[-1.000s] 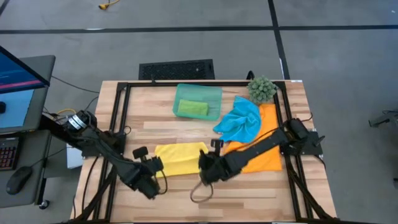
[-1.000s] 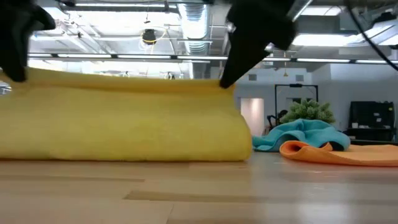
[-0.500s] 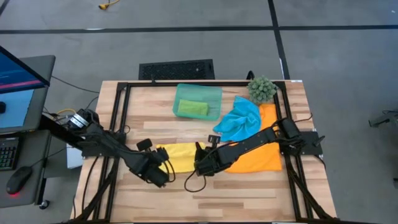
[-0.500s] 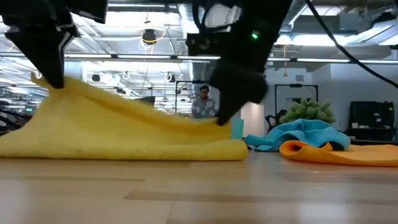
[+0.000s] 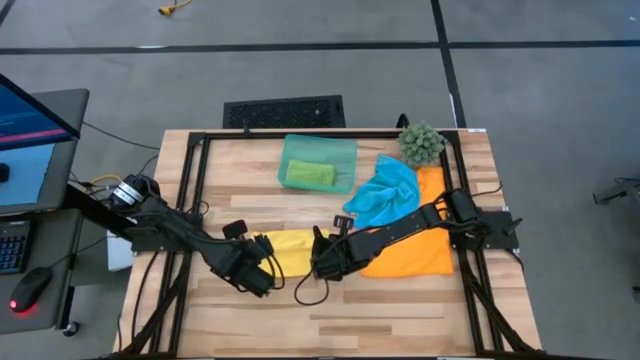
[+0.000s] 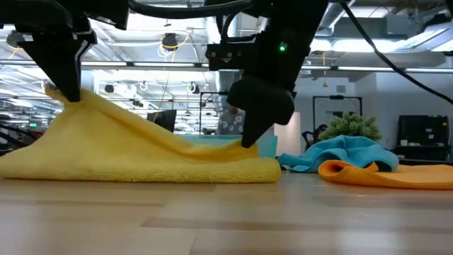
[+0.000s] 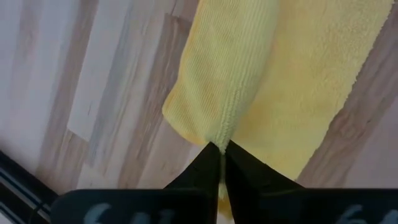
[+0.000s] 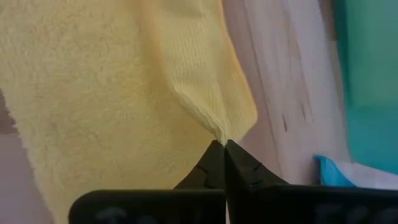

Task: Roll microfiber towels into tight, uniform cylinder then place into a basket
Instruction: Roll the yellow microfiber cloth

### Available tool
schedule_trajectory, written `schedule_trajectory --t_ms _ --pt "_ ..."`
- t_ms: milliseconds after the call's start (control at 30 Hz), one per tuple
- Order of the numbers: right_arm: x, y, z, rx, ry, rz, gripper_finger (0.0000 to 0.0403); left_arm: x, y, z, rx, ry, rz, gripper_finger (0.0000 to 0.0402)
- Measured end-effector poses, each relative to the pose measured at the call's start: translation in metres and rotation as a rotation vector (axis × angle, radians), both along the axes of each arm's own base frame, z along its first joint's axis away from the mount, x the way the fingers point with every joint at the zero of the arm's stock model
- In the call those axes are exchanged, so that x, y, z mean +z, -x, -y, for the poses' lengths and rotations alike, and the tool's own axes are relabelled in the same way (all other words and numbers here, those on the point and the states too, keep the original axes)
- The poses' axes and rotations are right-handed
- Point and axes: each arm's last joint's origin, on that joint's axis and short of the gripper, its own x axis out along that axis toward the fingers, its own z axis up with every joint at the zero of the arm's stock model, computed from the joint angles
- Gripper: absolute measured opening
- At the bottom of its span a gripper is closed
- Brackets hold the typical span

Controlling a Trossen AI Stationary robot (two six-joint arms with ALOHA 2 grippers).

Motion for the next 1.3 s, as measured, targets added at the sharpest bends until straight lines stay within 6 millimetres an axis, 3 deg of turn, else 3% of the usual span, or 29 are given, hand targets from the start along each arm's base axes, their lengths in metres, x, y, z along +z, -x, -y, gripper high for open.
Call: schedule_trajectory --t_ms 500,1133,1300 --pt "0.000 -0.003 0.011 -0.060 -0.014 0.016 0.0008 0.001 0.004 -0.004 -0.018 -0.060 -0.036 0.0133" --pt "0.000 -0.004 0.017 -0.090 -0.062 0.007 0.0148 0.002 0.003 0.024 -0.130 -0.092 0.173 0.0132" --pt "0.009 0.006 0.019 -0.102 -0.047 -0.048 0.0174 -0.018 0.008 0.029 -0.156 -0.088 0.225 0.0132"
